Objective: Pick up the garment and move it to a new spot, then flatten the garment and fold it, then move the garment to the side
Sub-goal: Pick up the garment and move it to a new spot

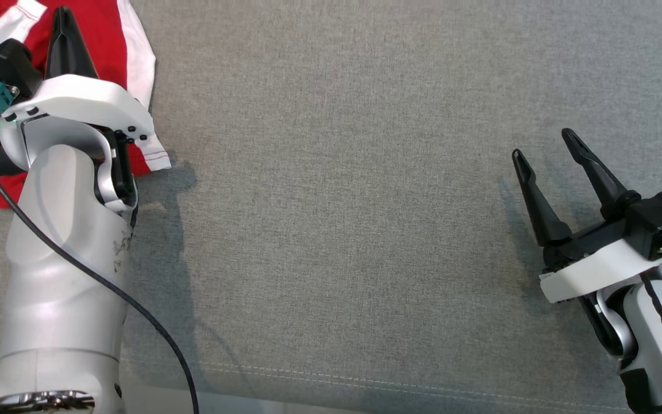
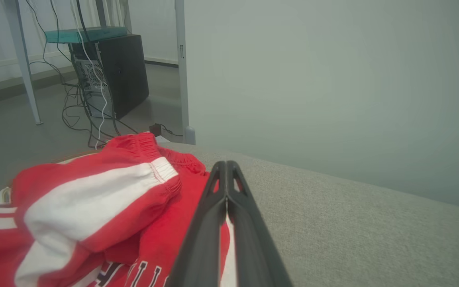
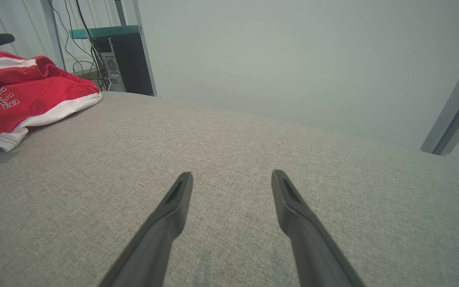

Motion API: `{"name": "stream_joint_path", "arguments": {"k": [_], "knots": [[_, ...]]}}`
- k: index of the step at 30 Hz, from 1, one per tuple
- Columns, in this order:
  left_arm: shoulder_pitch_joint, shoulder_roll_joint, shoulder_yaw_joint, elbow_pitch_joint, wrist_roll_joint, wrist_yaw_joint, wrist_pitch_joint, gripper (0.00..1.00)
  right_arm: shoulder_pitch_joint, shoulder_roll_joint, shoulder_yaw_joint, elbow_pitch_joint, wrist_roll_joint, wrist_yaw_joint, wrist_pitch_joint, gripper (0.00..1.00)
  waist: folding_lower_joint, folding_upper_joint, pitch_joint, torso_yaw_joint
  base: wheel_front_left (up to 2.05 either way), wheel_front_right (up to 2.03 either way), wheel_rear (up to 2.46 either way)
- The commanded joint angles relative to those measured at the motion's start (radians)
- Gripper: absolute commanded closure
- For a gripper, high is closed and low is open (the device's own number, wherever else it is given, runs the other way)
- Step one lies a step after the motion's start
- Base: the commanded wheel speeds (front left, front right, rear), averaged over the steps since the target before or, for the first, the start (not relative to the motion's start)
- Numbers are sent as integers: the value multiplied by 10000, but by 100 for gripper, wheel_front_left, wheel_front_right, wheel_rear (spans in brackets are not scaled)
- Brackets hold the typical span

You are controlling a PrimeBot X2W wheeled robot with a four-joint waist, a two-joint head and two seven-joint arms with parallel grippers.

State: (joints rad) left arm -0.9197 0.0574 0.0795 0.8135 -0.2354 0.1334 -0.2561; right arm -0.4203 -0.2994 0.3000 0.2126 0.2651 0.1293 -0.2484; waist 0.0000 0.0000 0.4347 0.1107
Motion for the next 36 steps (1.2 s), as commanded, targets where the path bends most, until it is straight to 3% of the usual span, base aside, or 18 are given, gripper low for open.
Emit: {"name": "stream_joint_path", "arguments": {"k": [1, 13, 21, 22, 23, 36], "knots": [[202, 392, 218, -445, 130, 6, -57, 100, 164, 18, 115, -181, 43, 14, -134, 0, 0, 0, -159, -16, 0, 0, 0], [1665, 56, -67, -3248, 865, -532, -57, 100, 470, 669, 34, -52, 86, 14, -134, 0, 0, 0, -1373, -535, 0, 0, 0], [2785, -42, -679, -3576, 820, -780, -57, 100, 904, 983, 49, 91, 160, 14, -134, 0, 0, 0, -2056, -994, 0, 0, 0], [2857, -48, -748, -3440, 730, -831, -57, 59, 927, 1004, 56, 106, 169, 14, -134, 0, 0, 0, -2095, -1035, 0, 0, 0], [2899, -51, -796, -3337, 699, -812, -57, 0, 945, 1027, 53, 108, 175, 14, -134, 0, 0, 0, -2136, -1071, 0, 0, 0], [2455, 351, 32, -1484, 242, 159, -44, 0, 860, 918, 5, -83, 186, 14, -134, 0, 0, 0, -1461, -1130, 0, 0, 0]]}}
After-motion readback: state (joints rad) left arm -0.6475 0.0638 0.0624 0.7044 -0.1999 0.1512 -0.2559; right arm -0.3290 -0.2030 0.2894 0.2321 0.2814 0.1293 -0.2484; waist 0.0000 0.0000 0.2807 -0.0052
